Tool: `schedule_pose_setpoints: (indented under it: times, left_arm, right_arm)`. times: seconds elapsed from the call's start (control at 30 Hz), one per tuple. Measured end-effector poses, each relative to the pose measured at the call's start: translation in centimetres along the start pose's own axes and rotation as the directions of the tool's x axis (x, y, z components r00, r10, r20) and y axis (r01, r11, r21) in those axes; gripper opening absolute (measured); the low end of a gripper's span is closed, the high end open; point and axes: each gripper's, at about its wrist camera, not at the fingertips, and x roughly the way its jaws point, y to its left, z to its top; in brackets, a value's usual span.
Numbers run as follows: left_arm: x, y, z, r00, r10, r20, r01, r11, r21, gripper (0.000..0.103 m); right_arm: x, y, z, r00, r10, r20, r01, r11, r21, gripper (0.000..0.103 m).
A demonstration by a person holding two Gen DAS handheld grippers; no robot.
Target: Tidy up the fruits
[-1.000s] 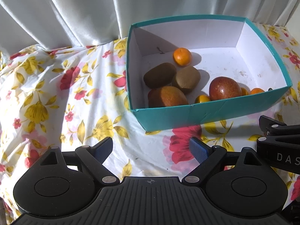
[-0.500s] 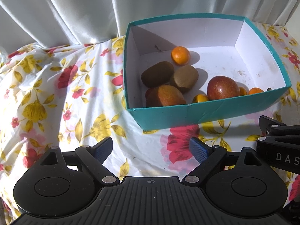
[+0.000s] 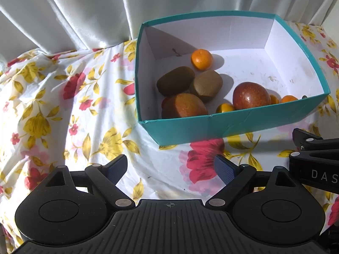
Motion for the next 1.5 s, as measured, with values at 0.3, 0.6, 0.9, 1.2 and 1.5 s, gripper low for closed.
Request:
schedule_pose_setpoints:
  times: [0.3, 0.6, 0.9, 1.2, 1.5]
  left_arm:
    - [0.1, -0.1, -0.02, 1.0, 0.0, -0.004, 0.0, 1.0, 0.005, 0.093]
    - [0.2, -0.06, 0.02, 1.0, -0.005, -0.007, 0.005, 1.0, 0.007, 0.093]
    - [0.26, -0.22, 0.04, 1.0, 0.003, -0.002, -0.003, 1.0, 0.013, 0.093]
    - [0.24, -0.17, 0.04, 1.0, 0.001, -0.003, 0.0, 1.0, 0.012, 0.093]
    - [0.21, -0.22, -0.13, 1.0, 0.002, -0.002, -0.002, 1.0, 0.01, 0.093]
  right_arm:
    - [0.11, -0.04, -0.04, 1.0, 0.0, -0.003, 0.0, 1.0, 0.002, 0.103]
    - [0.21, -0.05, -0.15, 1.0, -0.004, -0.005, 0.004, 1.0, 0.002, 0.103]
    - [0.27, -0.06, -0.14, 1.0, -0.005, -0.007, 0.005, 1.0, 0.002, 0.103]
    - [0.38, -0.18, -0.2, 1.0, -0.007, -0.007, 0.007, 1.0, 0.001, 0.103]
    - [0.46, -0.2, -0.33, 1.0, -0.006, -0.009, 0.006, 1.0, 0.001, 0.103]
